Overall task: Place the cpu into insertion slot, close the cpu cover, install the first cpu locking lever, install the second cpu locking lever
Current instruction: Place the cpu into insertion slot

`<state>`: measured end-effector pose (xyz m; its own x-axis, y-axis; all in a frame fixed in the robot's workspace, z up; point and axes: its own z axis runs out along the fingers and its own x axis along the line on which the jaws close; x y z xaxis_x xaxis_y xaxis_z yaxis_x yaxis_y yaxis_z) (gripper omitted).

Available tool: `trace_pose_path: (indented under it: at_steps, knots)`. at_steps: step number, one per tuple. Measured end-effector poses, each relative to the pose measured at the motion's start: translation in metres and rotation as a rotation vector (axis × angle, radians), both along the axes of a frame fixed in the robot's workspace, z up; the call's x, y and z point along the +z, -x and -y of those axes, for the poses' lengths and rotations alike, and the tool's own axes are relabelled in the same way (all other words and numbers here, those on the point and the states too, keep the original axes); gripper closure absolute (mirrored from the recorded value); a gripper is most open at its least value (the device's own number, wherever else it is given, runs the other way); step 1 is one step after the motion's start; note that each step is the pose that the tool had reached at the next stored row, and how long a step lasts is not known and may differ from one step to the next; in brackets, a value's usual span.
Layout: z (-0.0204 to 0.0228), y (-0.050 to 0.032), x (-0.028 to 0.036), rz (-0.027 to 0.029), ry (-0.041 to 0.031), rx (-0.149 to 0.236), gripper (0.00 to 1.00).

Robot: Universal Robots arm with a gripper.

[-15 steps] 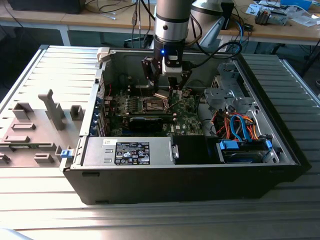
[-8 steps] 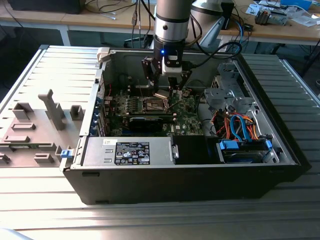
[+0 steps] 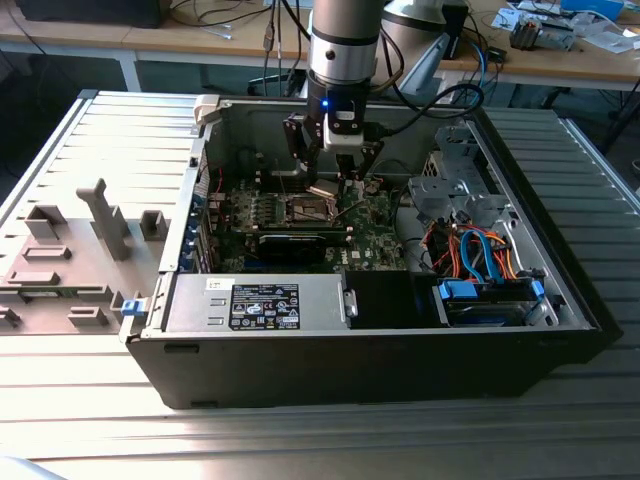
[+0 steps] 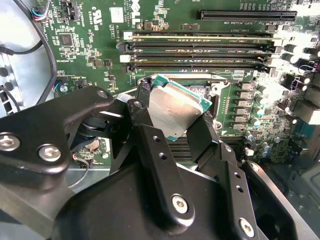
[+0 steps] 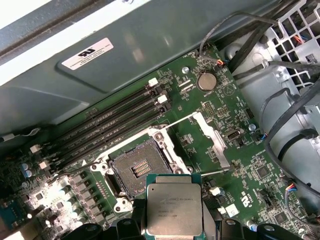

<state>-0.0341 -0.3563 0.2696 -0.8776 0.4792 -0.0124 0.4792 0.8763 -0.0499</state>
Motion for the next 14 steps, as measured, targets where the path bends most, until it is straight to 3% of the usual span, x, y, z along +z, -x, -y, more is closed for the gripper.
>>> trace_pose_path:
  at_steps: [14]
  knots:
    - [0.0000, 0.0000, -0.0001, 0.0001, 0.0015, -0.021, 0.46]
